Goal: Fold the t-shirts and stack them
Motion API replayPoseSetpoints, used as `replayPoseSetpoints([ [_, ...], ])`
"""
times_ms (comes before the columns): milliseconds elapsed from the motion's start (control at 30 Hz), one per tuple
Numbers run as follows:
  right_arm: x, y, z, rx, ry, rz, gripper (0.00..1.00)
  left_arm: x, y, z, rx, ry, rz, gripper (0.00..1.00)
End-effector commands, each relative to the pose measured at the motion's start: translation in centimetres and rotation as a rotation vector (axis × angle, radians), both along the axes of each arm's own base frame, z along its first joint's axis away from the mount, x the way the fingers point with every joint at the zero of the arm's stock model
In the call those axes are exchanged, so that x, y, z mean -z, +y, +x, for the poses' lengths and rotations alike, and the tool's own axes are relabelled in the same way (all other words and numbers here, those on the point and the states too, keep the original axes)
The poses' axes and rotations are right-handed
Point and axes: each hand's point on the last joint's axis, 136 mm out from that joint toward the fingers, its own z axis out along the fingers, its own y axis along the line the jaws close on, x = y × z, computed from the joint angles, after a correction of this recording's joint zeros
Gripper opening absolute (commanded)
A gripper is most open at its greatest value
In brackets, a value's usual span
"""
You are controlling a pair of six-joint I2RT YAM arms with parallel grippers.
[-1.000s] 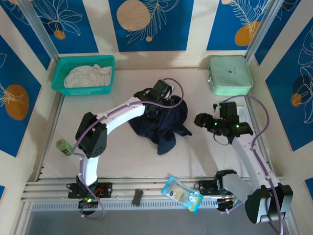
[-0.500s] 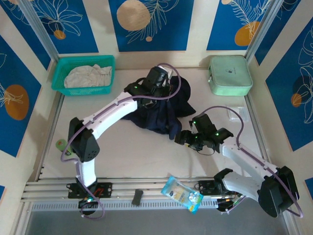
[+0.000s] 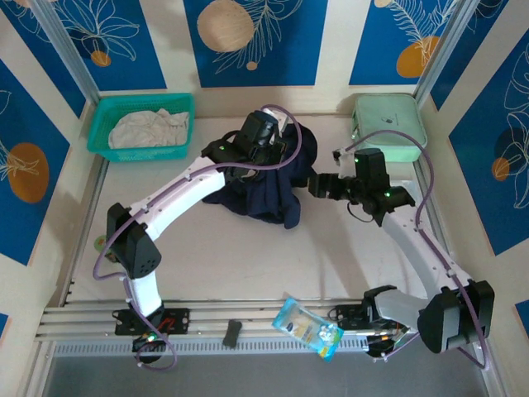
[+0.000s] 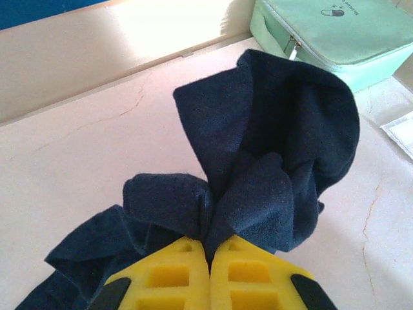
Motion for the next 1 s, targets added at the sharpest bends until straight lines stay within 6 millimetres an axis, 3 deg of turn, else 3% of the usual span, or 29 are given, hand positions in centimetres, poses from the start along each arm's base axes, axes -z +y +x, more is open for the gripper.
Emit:
replayPoseSetpoints([
  [0,0.5,1.6,0.3,-0.246,-0.235,-0.159,0.73,-3.1,0.7,-0.1,-0.005,-0.073,-0.022,0.0],
  [133,1.4,0.8,2.5,-0.281,-0.402,-0.306,0.75,-3.3,0.6,-0.2,0.009,-0.07,-0.012,0.0],
  [267,1.9,0.0,5.2,-0.3,-0.448,-0.358,0.75,-3.5,0.8,-0.6,0.018,-0.068,-0.009,0.0],
  [567,4.5,3.7,9.8,-0.515,-0.458,-0.303,0.69,-3.6,1.6,-1.7,0.025,-0.072,-0.027,0.0],
  [600,4.4,4.0,10.4,-0.514,-0.459,-0.291,0.65,-3.7,1.8,-1.8,0.021,-0.074,-0.027,0.0],
  [667,4.3,4.2,11.5,-0.501,-0.463,-0.276,0.47,-3.7,2.3,-2.0,0.008,-0.08,-0.027,0.0],
  [800,3.6,4.1,13.4,-0.467,-0.439,-0.271,0.0,-3.4,4.4,-2.6,-0.048,-0.105,-0.019,0.0],
  [967,2.6,2.7,16.3,-0.387,-0.426,-0.369,0.0,-3.7,7.9,-2.6,-0.158,-0.201,0.047,0.0],
])
